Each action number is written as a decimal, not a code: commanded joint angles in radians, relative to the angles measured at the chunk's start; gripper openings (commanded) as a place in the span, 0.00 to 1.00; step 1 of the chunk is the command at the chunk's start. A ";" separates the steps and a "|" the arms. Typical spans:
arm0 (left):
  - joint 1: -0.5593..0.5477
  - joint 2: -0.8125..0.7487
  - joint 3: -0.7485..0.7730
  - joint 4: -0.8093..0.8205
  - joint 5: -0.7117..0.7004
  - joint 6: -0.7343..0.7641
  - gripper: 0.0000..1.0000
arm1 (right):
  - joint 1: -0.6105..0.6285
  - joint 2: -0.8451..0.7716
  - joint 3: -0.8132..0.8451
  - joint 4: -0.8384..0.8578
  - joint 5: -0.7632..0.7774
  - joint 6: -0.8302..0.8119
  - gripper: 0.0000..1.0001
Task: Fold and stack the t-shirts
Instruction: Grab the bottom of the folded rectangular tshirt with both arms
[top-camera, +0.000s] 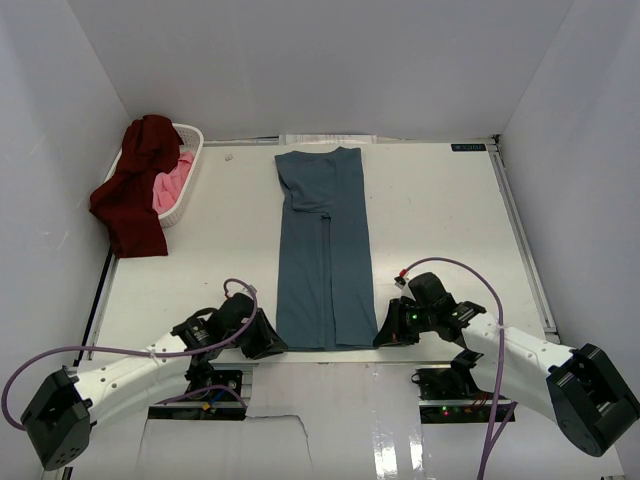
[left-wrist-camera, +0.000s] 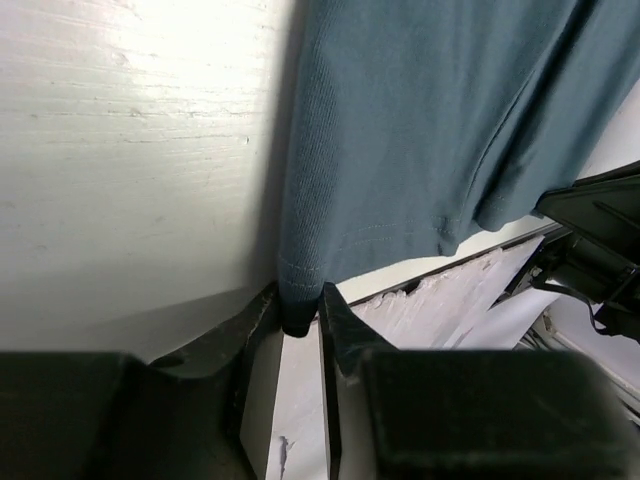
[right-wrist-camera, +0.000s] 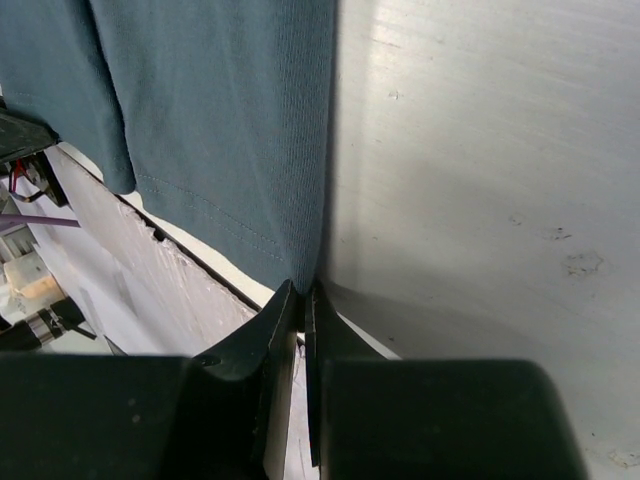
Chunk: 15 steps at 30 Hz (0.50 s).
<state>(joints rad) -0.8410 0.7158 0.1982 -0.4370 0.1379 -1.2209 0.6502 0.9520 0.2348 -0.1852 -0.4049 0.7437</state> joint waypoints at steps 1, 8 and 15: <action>-0.006 0.040 -0.033 -0.137 -0.080 0.009 0.32 | 0.005 -0.002 0.001 -0.056 0.038 -0.027 0.10; -0.006 0.063 -0.011 -0.144 -0.104 0.017 0.46 | 0.005 -0.007 0.000 -0.059 0.035 -0.030 0.09; -0.004 0.045 0.000 -0.172 -0.123 -0.002 0.50 | 0.005 -0.018 -0.002 -0.071 0.041 -0.035 0.09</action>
<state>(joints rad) -0.8421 0.7452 0.2264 -0.4408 0.1261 -1.2274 0.6502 0.9432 0.2344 -0.1913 -0.3996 0.7296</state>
